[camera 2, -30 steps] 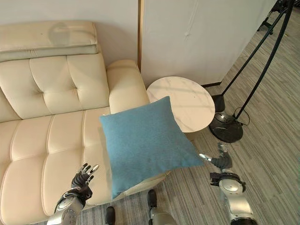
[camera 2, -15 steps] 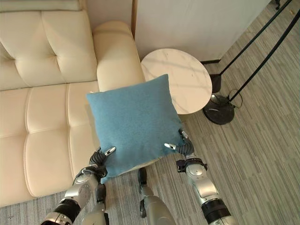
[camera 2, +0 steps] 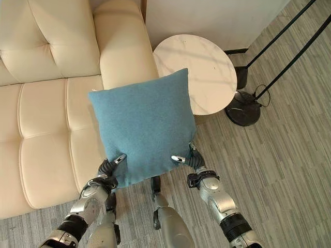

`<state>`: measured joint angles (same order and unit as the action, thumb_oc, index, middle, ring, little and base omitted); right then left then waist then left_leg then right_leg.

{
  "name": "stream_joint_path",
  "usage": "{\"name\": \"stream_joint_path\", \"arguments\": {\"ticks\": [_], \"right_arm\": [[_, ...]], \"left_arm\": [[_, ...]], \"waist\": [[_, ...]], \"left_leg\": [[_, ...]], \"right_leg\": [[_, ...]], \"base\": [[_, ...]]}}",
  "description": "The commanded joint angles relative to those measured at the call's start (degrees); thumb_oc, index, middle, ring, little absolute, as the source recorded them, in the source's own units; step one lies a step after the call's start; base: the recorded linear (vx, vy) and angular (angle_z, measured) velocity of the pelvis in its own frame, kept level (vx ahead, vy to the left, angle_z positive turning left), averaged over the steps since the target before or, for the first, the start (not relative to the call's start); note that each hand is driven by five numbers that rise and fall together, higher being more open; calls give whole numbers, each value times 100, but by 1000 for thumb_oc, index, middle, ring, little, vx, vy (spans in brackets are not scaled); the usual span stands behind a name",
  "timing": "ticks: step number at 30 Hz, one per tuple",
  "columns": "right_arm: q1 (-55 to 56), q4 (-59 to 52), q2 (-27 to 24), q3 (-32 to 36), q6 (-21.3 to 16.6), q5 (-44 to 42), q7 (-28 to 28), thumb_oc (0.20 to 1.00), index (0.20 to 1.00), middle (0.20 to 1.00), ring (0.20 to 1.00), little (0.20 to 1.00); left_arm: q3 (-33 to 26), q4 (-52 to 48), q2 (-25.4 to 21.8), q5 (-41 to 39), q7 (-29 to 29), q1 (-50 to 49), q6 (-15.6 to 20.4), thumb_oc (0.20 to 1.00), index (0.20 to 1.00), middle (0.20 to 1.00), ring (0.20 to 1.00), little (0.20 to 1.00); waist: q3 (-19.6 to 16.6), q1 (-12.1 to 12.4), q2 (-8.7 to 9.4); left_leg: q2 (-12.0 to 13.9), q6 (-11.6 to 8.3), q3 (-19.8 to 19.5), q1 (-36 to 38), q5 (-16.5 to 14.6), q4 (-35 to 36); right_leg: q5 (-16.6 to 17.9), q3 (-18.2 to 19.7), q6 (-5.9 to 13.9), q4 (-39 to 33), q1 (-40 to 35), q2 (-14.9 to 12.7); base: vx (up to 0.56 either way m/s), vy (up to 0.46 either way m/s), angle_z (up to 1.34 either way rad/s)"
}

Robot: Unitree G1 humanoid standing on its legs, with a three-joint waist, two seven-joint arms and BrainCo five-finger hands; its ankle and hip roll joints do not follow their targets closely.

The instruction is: Pick up all the scattered cushions and arrange them neatly on the sofa.

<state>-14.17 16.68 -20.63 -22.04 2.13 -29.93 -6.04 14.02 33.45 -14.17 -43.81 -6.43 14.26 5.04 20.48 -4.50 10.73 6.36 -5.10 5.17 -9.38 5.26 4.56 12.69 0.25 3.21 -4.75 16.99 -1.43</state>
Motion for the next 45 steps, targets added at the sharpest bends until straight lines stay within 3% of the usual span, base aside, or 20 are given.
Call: {"name": "stream_joint_path", "arguments": {"ticks": [1,6,13,22,28,35,36,37,45], "right_arm": [[-376,-494,792,-1206,-169,-433,1127,200,200,200,200,200],[-204,-559,967,-782,-591,-634,819,200,200,200,200,200],[25,-708,992,-401,-895,-586,594,200,200,200,200,200],[422,-723,1120,116,-1342,-1059,336,200,200,200,200,200],[505,-717,932,373,-1327,-213,-166,200,200,200,200,200],[503,-812,729,321,-1151,486,-276,200,200,200,200,200],[514,-797,642,324,-1056,880,-384,360,360,360,360,360],[529,-801,617,346,-986,1065,-466,1000,1000,1000,1000,1000],[226,-195,418,752,-637,1717,-1037,1000,1000,1000,1000,1000]], "left_arm": [[1106,-606,604,87,725,638,89,200,200,200,200,200],[999,-1011,473,537,313,595,347,200,200,200,200,200],[885,-1571,219,1339,-90,444,530,200,200,200,200,200],[620,-2048,139,1347,-426,214,748,200,200,200,200,200],[383,-2730,-168,1848,-609,-68,790,200,200,200,200,200],[419,-2896,-309,2037,-554,-260,764,200,200,200,200,200],[424,-2835,-316,2031,-571,-306,741,200,200,200,200,200],[433,-2812,-315,2040,-585,-325,719,200,200,200,200,200],[361,-2635,-370,2053,-629,-412,647,200,200,200,200,200]], "waist": [[169,184,0],[236,222,-150],[249,224,-289],[308,185,-401],[274,202,-456],[221,250,-469],[209,264,-456],[205,263,-452],[225,312,-403]], "left_leg": [[74,0,-19,-131,-221,-77],[41,3,-42,-179,-212,-84],[15,5,-83,-218,-213,-87],[-8,15,-125,-246,-203,-80],[-19,33,-135,-209,-248,-83],[-39,58,-162,-164,-295,-109],[-44,66,-178,-171,-299,-112],[-47,71,-190,-185,-297,-117],[-75,93,-213,-280,-278,-152]], "right_leg": [[-1117,-267,277,191,-387,-429],[-1103,-288,287,188,-368,-460],[-1102,-329,301,180,-356,-496],[-1096,-357,314,171,-340,-515],[-1122,-357,316,151,-387,-527],[-1162,-378,316,162,-461,-536],[-1161,-388,317,169,-462,-541],[-1165,-393,317,170,-460,-542],[-1159,-444,319,172,-416,-554]], "base": [[-4,-4,4],[-2,0,1],[-4,0,8],[-9,6,2],[-4,4,1],[0,2,5],[0,0,6],[-2,-1,6],[1,-8,4]]}}
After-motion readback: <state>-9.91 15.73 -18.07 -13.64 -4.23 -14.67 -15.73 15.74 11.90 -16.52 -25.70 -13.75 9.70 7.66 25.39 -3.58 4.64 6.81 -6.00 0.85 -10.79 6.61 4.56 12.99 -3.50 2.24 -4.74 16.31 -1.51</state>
